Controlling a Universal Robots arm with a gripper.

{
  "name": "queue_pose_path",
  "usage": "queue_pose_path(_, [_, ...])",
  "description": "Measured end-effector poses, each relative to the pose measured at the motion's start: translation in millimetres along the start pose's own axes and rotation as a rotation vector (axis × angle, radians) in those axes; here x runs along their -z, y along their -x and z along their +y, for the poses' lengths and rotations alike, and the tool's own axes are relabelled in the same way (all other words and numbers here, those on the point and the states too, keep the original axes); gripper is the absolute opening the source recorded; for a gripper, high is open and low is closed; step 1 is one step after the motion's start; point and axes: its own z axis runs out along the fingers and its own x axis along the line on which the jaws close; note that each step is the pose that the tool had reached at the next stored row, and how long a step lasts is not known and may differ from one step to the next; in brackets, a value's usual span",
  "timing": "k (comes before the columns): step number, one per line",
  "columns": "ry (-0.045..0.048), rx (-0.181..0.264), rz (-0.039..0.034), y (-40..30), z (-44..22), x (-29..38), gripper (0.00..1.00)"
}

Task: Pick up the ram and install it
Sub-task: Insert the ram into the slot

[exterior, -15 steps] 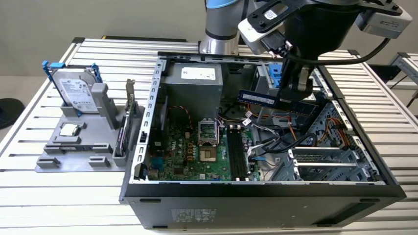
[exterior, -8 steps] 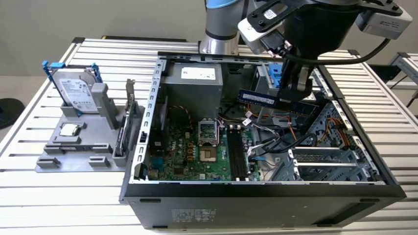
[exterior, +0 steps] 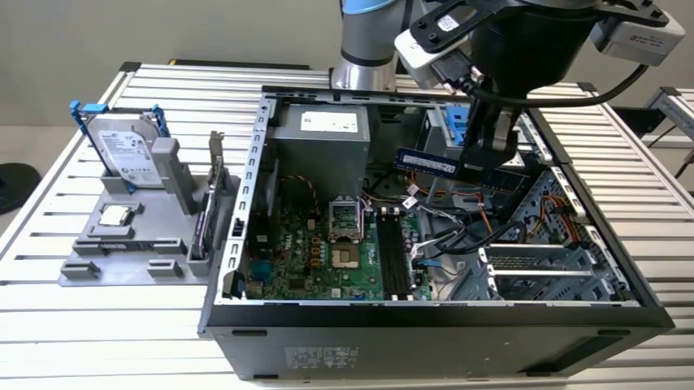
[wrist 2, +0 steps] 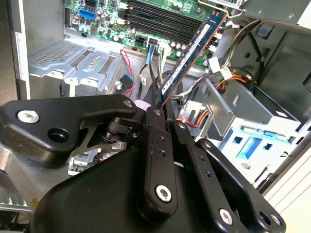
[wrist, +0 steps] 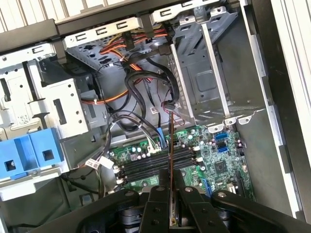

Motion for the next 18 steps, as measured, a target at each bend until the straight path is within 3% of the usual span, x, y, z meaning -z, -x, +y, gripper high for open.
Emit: queue_pose_path(18, [-0.0004, -0.026, -0.0006, 0.0, 0.0, 0.0, 0.00])
